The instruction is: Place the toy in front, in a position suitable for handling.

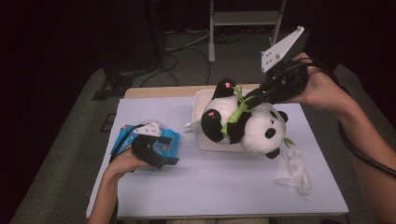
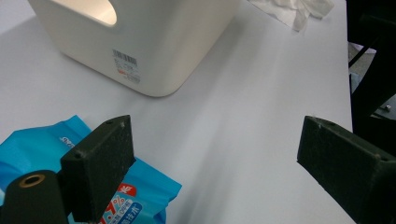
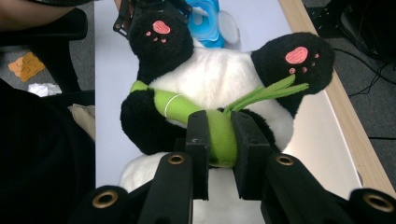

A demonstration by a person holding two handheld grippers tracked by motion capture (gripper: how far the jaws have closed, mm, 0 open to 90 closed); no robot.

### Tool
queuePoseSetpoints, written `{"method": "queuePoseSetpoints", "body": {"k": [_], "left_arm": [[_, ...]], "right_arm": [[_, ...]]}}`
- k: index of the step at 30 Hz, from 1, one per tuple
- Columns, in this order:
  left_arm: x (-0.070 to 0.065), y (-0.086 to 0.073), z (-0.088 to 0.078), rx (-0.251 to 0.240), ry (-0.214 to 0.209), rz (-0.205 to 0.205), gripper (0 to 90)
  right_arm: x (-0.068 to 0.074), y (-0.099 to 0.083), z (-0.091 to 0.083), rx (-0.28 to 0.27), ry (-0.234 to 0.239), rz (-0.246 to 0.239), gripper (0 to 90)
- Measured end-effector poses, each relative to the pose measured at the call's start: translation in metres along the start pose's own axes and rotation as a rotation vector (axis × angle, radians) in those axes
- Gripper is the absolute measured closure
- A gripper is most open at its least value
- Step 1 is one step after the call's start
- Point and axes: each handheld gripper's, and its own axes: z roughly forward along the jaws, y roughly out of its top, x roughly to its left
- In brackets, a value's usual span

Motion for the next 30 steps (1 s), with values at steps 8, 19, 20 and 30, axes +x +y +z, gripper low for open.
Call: {"method": "queuePoseSetpoints", "body": {"k": [8,19,20,30], "left_arm": [[0.001,-0.001,-0.001,-0.003,0.003,-0.002,10.2],[0.001,-0.003,-0.001,0.001,0.001,-0.008,10.2],[0.001,-0.003,-0.001,0.001,0.001,-0.007,10.1],[0.001,-0.004,-0.001,-0.002,0.001,-0.014,10.2]], "right_arm": [[-0.015,0.006,-0.004,0.01,-0.016,0.015,77.5],[-0.033,0.016,-0.008,0.002,-0.021,0.029,77.5],[-0.034,0.017,-0.008,0.005,-0.021,0.031,77.5],[-0.053,0.019,-0.001,0.007,-0.022,0.05,77.5]]}}
